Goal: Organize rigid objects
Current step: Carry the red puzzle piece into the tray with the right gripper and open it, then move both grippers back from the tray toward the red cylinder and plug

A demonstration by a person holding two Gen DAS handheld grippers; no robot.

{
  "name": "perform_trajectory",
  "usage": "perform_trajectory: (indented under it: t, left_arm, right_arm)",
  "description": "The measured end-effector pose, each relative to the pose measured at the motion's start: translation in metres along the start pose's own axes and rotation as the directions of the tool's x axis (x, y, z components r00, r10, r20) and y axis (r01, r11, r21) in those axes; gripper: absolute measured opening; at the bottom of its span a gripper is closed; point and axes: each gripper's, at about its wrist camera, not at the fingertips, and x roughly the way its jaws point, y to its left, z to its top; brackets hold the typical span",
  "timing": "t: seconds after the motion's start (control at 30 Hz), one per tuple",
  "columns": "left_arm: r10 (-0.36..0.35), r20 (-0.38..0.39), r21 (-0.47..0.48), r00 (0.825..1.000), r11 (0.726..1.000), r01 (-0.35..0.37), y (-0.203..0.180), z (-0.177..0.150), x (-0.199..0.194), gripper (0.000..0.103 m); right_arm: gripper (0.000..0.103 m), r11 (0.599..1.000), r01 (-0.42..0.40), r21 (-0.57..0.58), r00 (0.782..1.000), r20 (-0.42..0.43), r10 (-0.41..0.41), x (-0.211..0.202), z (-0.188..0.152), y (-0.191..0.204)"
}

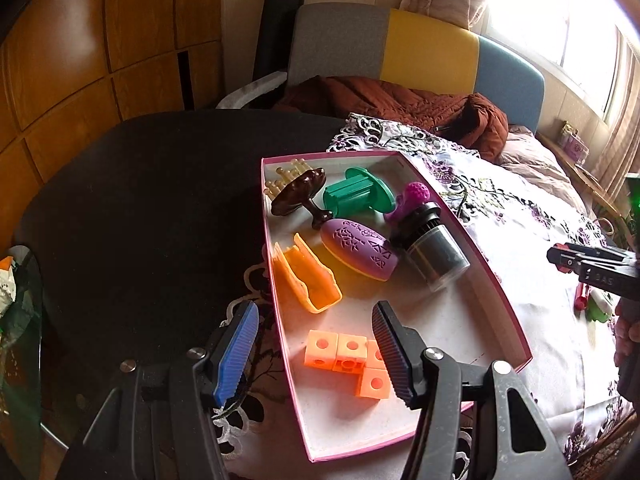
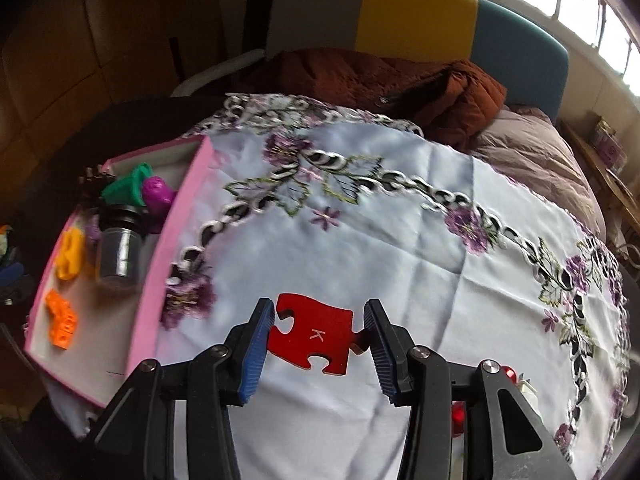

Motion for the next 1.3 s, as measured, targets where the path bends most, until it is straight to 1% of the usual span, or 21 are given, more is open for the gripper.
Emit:
perform_trajectory:
  t: [0.1, 0.2, 0.3, 0.4, 0.47, 0.57, 0.63, 0.73, 0.83, 0.87, 0.93, 1.03, 1.17, 1.3]
  left_arm:
    - [0.001, 0.008, -0.018, 1.000, 1.000, 0.000, 0.005, 0.000, -0.001, 0.060]
    - [0.014, 0.028, -0.044, 1.000, 0.999, -0.013, 0.013, 0.002, -0.005, 0.060]
    - [0.029, 0.038, -0.071, 0.999, 0.997, -0.026, 0.022, 0.004, -0.006, 0.060]
    - [0.041, 0.043, -0.096, 0.998, 0.995, -0.036, 0.032, 0.004, -0.008, 0.060]
    - [0.051, 0.048, -0.114, 0.998, 0.992, -0.045, 0.040, 0.003, -0.010, 0.060]
    - [0.064, 0.043, -0.134, 0.997, 0.989, -0.058, 0.050, 0.001, -0.009, 0.060]
    - [0.068, 0.033, -0.146, 0.997, 0.987, -0.063, 0.056, -0.001, -0.007, 0.060]
    - [0.068, 0.026, -0.158, 0.997, 0.986, -0.063, 0.060, -0.003, -0.006, 0.060]
    - [0.065, 0.030, -0.158, 0.997, 0.986, -0.060, 0.062, -0.004, -0.007, 0.060]
    - [0.065, 0.032, -0.157, 0.997, 0.986, -0.060, 0.061, -0.004, -0.007, 0.060]
    - [0.063, 0.029, -0.154, 0.998, 0.986, -0.057, 0.060, -0.004, -0.005, 0.060]
    - [0.060, 0.026, -0.146, 0.998, 0.988, -0.055, 0.057, -0.006, -0.005, 0.060]
    - [0.058, 0.034, -0.129, 0.998, 0.990, -0.053, 0.053, -0.005, -0.008, 0.060]
    - [0.057, 0.043, -0.109, 0.997, 0.993, -0.052, 0.047, -0.005, -0.011, 0.060]
  right_arm:
    - [0.047, 0.995, -0.083, -0.050, 0.996, 0.036, 0.085, -0.012, 0.009, 0.035]
    - [0.047, 0.979, -0.161, -0.123, 0.984, 0.053, 0.168, -0.021, 0.015, 0.076]
    - [0.047, 0.956, -0.221, -0.191, 0.971, 0.049, 0.234, -0.022, 0.018, 0.116]
    - [0.047, 0.935, -0.272, -0.228, 0.959, 0.021, 0.284, -0.014, 0.019, 0.148]
    - [0.047, 0.925, -0.290, -0.245, 0.955, -0.008, 0.297, -0.004, 0.018, 0.166]
    - [0.047, 0.920, -0.308, -0.240, 0.951, -0.066, 0.301, 0.020, 0.014, 0.186]
    - [0.047, 0.928, -0.289, -0.234, 0.957, -0.087, 0.276, 0.037, 0.012, 0.196]
    - [0.048, 0.941, -0.276, -0.195, 0.959, -0.117, 0.257, 0.059, 0.011, 0.202]
    - [0.049, 0.945, -0.270, -0.182, 0.960, -0.121, 0.251, 0.064, 0.009, 0.204]
    - [0.049, 0.945, -0.270, -0.184, 0.961, -0.118, 0.251, 0.063, 0.008, 0.203]
    - [0.055, 0.946, -0.269, -0.182, 0.962, -0.107, 0.253, 0.058, 0.006, 0.202]
    - [0.060, 0.946, -0.275, -0.171, 0.961, -0.079, 0.265, 0.048, 0.004, 0.198]
    - [0.062, 0.948, -0.269, -0.167, 0.963, -0.036, 0.267, 0.030, 0.006, 0.192]
    - [0.067, 0.954, -0.247, -0.171, 0.968, 0.012, 0.252, 0.012, 0.006, 0.181]
